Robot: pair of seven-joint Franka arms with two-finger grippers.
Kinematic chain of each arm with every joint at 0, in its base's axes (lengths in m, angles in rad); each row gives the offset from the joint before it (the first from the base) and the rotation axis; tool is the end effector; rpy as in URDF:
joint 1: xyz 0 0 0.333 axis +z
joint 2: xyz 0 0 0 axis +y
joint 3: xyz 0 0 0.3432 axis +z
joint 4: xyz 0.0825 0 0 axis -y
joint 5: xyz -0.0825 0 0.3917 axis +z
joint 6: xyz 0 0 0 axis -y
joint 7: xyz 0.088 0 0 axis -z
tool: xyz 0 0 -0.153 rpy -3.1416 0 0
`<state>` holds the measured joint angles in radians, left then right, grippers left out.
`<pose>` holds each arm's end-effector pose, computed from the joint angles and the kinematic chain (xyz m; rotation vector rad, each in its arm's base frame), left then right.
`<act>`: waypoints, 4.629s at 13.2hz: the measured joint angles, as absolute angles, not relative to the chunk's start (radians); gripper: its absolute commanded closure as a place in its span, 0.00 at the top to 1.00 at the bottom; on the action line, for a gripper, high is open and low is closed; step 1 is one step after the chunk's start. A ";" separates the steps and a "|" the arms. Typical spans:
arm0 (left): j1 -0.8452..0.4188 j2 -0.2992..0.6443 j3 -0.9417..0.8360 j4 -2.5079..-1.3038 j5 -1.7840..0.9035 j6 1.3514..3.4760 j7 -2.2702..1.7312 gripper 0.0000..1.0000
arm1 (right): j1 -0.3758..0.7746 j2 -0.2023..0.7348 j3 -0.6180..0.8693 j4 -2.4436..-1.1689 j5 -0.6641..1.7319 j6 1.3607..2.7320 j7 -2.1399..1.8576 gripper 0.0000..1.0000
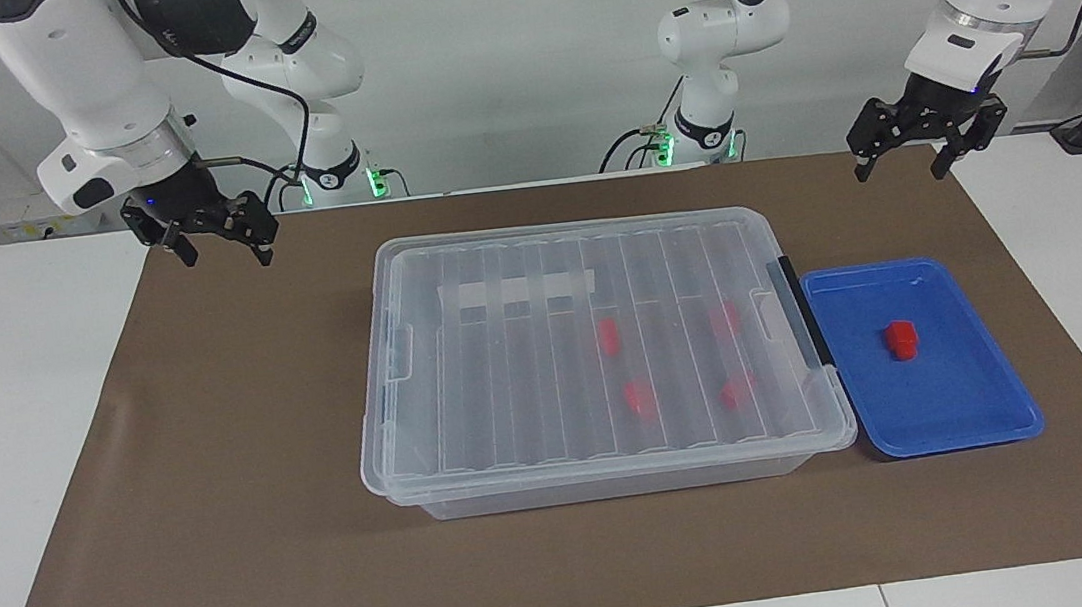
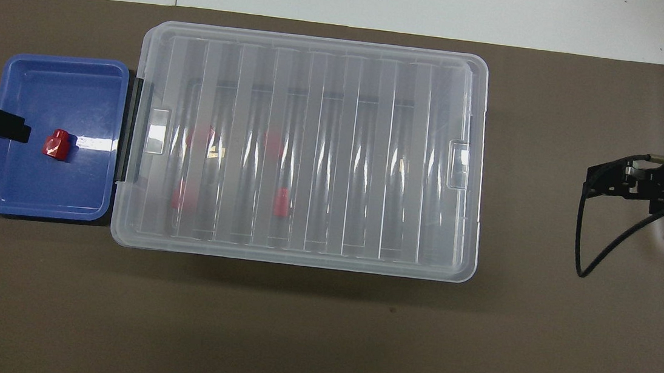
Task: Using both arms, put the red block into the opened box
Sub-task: 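Reach the right gripper to the clear lid's edge and grip it, then slide the lid away from the blue tray while the left gripper reaches the block, then grasp the red block in the blue tray with the left gripper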
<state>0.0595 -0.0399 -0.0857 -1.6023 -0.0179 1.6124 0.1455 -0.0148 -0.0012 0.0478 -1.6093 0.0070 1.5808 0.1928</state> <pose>0.5550 -0.0181 0.6165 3.1176 -0.2679 0.0792 0.5600 0.0196 0.5888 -3.1274 0.2507 0.0438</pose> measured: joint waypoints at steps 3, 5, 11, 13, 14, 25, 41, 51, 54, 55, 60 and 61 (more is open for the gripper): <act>0.059 -0.040 -0.086 -1.602 -0.018 1.612 0.146 1.00 | -0.015 -0.001 0.048 -1.610 0.007 1.581 0.193 1.00; 0.059 -0.040 -0.086 -1.602 -0.018 1.612 0.146 1.00 | -0.015 -0.001 0.048 -1.610 0.007 1.593 0.193 1.00; 0.059 -0.040 -0.086 -1.602 -0.018 1.612 0.146 1.00 | -0.003 -0.002 0.049 -1.684 0.007 1.727 0.193 0.99; 0.059 -0.040 -0.086 -1.602 -0.018 1.612 0.146 1.00 | 0.033 0.000 0.050 -1.724 0.007 1.782 0.219 0.90; 0.059 -0.040 -0.086 -1.602 -0.018 1.612 0.146 1.00 | 0.055 0.003 0.051 -1.745 0.007 1.812 0.241 0.90; 0.059 -0.040 -0.086 -1.602 -0.018 1.612 0.145 1.00 | 0.203 0.098 0.054 -1.853 -0.063 2.021 0.347 0.90; 0.068 -0.040 -0.081 -1.605 -0.016 1.605 0.139 1.00 | 0.094 0.037 0.048 -1.949 -0.066 2.013 0.185 0.89; 0.189 -0.059 -0.073 -1.963 -0.012 2.087 0.143 1.00 | -0.077 0.032 0.046 -1.960 -0.066 2.013 -0.132 0.89; 0.193 0.044 -0.072 -2.029 -0.012 2.267 0.161 1.00 | -0.104 0.032 0.047 -1.960 -0.066 2.013 -0.185 0.89; 0.196 0.073 -0.072 -2.054 -0.012 2.324 0.188 1.00 | -0.115 0.032 0.047 -1.960 -0.066 2.013 -0.204 0.89; 0.206 0.183 -0.071 -2.077 -0.012 2.430 0.301 1.00 | -0.152 0.032 0.046 -1.960 -0.066 2.014 -0.255 0.89; 0.213 0.197 -0.071 -2.077 -0.012 2.439 0.313 1.00 | -0.152 0.032 0.046 -1.960 -0.066 2.014 -0.256 0.89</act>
